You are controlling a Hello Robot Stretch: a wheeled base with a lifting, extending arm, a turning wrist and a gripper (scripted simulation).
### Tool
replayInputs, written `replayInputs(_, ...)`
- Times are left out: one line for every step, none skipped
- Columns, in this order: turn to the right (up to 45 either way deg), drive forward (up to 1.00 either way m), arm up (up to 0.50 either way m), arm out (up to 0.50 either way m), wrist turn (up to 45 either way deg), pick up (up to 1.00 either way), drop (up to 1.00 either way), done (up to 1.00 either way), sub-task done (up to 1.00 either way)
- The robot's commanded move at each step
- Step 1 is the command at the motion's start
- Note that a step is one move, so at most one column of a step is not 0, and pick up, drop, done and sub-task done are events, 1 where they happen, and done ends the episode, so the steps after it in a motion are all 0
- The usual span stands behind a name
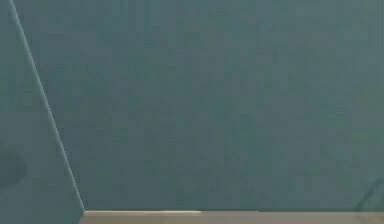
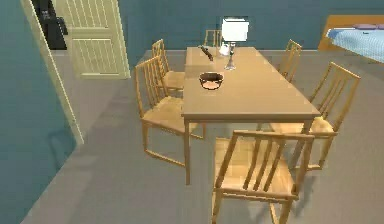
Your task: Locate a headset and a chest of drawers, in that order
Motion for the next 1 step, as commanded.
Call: replayInputs(45.0,0.00,0.00,0.00,0.0,0.00,0.00,0.00,0.00)
